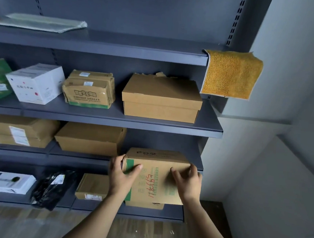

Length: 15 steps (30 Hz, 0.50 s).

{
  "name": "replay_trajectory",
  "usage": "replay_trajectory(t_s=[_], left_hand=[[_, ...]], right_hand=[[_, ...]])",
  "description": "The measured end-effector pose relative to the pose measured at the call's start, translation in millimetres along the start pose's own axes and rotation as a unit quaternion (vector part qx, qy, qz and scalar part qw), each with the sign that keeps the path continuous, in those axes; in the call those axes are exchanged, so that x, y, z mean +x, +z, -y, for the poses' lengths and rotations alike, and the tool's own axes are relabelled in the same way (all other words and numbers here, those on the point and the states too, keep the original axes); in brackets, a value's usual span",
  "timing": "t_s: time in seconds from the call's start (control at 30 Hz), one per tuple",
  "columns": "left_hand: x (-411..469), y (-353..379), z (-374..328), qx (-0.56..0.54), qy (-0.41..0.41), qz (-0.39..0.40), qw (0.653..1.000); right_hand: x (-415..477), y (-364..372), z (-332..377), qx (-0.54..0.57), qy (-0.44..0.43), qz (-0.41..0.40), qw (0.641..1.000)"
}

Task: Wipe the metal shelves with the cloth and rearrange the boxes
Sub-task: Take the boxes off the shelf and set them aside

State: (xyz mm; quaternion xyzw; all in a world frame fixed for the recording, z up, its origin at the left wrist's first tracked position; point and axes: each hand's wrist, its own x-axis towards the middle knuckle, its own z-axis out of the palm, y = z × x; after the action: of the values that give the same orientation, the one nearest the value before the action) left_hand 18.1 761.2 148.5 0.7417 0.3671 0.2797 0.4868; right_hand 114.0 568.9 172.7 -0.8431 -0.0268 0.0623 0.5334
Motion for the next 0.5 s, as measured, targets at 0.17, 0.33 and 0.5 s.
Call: replay_trajectory(t_s=[0.17,0.33,0.5], left_hand=[[-5,-25,-32,-0.065,0.002,0.060,0.996],[4,-61,-61,-0.078,0.073,0.085,0.991],[13,-107,-78,-0.106,0.112,0.087,0.984]], right_hand=[[-21,-14,27,0.019,-0.032,-0.029,0.999],[-36,-12,55,0.033,-0.075,-0.068,0.994],[-64,5,91,0.053,-0.111,-0.102,0.987]])
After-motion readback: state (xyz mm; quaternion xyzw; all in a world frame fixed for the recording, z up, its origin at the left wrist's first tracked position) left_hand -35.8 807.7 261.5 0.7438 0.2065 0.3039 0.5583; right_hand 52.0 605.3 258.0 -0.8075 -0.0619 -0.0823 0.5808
